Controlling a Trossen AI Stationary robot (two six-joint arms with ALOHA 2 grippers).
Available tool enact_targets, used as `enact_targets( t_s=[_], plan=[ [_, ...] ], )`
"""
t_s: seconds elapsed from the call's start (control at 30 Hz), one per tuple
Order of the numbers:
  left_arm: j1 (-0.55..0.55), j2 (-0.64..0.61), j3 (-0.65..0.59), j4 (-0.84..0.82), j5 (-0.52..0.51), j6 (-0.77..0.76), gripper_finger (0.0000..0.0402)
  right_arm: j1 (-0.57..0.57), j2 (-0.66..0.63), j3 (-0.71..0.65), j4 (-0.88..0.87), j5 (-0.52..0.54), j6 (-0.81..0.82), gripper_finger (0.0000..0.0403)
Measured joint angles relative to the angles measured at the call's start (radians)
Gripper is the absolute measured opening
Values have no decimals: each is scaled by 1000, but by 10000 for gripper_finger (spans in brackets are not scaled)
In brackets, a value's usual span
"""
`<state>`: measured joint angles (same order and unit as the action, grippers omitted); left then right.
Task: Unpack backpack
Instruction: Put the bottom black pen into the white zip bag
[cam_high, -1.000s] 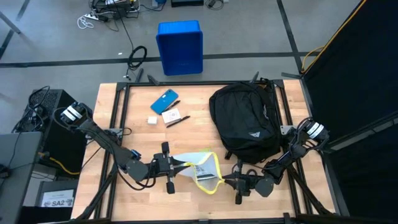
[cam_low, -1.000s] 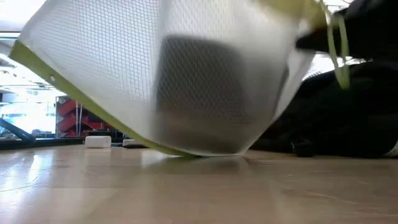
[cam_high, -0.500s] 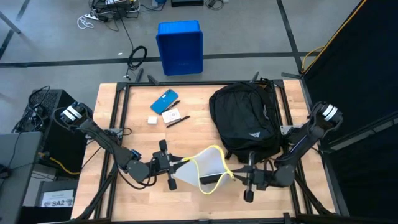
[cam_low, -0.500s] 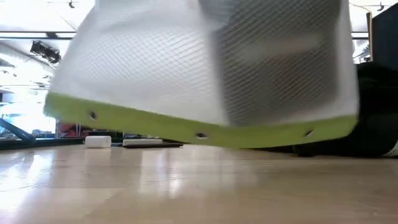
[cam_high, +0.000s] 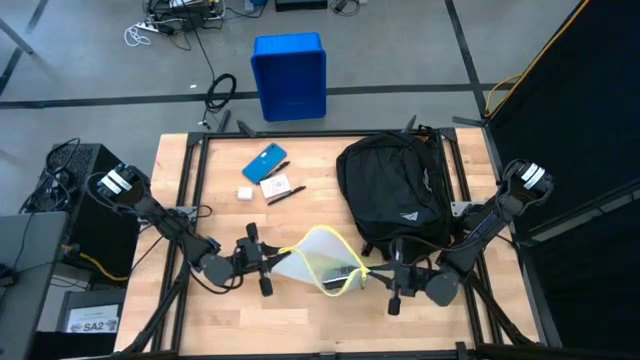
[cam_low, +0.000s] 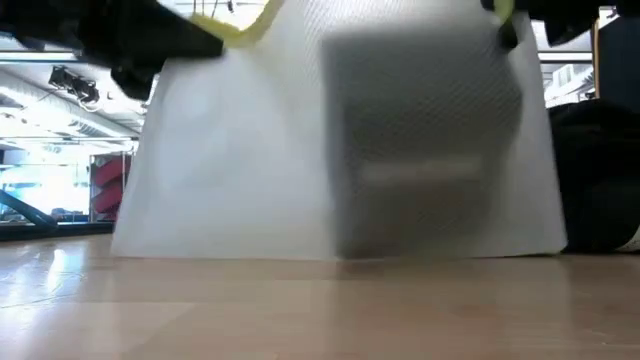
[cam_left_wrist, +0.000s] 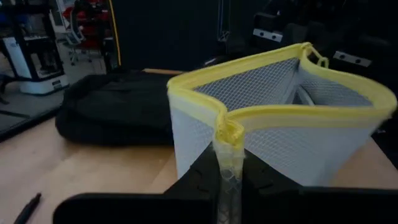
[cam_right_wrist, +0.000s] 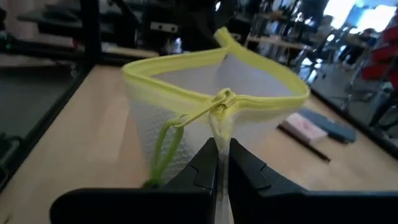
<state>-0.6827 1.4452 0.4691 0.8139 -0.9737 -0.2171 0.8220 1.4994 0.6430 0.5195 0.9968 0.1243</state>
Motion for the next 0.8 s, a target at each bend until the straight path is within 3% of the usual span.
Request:
enact_targets(
  t_s=[0.27, 0.53, 0.8],
  plan=[
    [0, 6, -31, -1, 32, -47, 0, -25, 2, 0, -86, -82, 114, 0],
    [-4, 10, -31, -103, 52, -142, 0, -63, 3, 0, -172, -172, 196, 2],
    [-10, 129, -31, -102, 42, -259, 0, -96, 3, 0, -180, -251, 275, 37]
  ],
)
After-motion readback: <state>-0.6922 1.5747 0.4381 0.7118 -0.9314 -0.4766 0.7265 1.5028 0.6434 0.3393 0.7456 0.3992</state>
